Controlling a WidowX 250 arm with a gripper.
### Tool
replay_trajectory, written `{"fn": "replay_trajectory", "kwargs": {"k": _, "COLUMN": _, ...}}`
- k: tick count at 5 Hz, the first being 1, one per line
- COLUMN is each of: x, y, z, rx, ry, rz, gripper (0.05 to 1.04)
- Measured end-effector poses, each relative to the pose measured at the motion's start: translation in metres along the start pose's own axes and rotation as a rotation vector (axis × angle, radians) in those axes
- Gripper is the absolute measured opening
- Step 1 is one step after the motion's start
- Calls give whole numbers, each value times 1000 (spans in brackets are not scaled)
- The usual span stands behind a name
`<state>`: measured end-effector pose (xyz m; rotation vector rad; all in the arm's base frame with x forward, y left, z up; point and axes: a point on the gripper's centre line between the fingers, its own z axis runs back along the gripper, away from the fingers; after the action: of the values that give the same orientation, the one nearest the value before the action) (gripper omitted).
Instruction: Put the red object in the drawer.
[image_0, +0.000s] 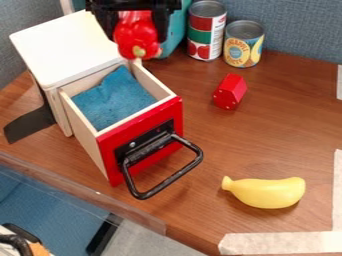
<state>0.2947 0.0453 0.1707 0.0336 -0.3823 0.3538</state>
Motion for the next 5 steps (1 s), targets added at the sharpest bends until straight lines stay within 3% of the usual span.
{"fn": "replay_trajectory", "kwargs": {"k": 4, "x": -22, "y": 42, "z": -31, "rx": 119, "ry": 48, "rz": 22, "gripper": 868}}
{"fn": "replay_trajectory", "kwargs": {"k": 5, "x": -32, "y": 45, "z": -45, "rx": 104, "ry": 75, "rz": 28, "gripper": 868}}
